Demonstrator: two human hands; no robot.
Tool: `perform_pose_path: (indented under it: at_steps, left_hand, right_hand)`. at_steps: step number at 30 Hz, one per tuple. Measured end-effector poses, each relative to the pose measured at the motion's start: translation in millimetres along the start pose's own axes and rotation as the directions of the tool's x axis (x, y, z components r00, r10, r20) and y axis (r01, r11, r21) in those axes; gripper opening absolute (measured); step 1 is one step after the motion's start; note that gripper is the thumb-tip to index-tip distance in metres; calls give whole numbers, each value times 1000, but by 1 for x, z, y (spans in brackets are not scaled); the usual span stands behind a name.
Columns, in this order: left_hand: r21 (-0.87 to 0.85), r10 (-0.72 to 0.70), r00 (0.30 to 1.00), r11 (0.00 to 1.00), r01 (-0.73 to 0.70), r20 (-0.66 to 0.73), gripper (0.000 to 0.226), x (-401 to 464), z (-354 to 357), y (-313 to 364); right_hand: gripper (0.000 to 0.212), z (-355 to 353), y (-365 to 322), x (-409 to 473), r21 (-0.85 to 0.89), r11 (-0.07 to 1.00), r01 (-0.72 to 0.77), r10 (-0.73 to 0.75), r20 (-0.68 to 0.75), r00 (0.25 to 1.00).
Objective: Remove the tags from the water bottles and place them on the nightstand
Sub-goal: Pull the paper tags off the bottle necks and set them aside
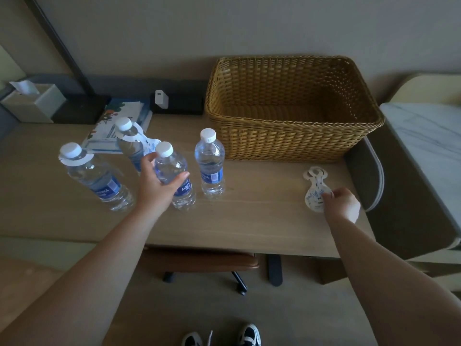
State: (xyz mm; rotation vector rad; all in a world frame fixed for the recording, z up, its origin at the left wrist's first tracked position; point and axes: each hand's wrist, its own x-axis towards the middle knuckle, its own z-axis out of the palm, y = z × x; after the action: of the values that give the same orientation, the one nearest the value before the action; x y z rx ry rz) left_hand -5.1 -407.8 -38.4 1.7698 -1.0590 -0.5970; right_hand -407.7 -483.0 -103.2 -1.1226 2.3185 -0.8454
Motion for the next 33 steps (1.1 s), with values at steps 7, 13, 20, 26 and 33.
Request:
perform_pose_path:
  at_steps: [7, 13, 20, 26, 33]
  left_hand:
    - [-13, -28, 1000, 1000, 28, 9, 70, 0, 0, 2]
    - [-1, -22, 1000, 1000, 22, -3, 70, -1, 0, 2]
    - [39, -25, 999, 999, 27, -39, 74, -7, 1, 8]
    - [122, -40, 999, 992, 43, -29, 83, -16, 0, 16]
    - [160, 49, 984, 987, -22, -170, 60, -48, -26, 2]
  right_hand:
    - [27, 5, 10, -11, -274, 887, 372, -369, 62, 927]
    - [44, 11, 24, -29, -350, 777, 523, -430, 311, 848]
    - [56, 11, 22, -35, -375, 761, 530, -396, 379, 836]
    - [44, 11, -1, -76, -37, 756, 653, -627, 245, 740]
    - [31, 39, -55, -169, 239, 573, 784, -813, 287, 506]
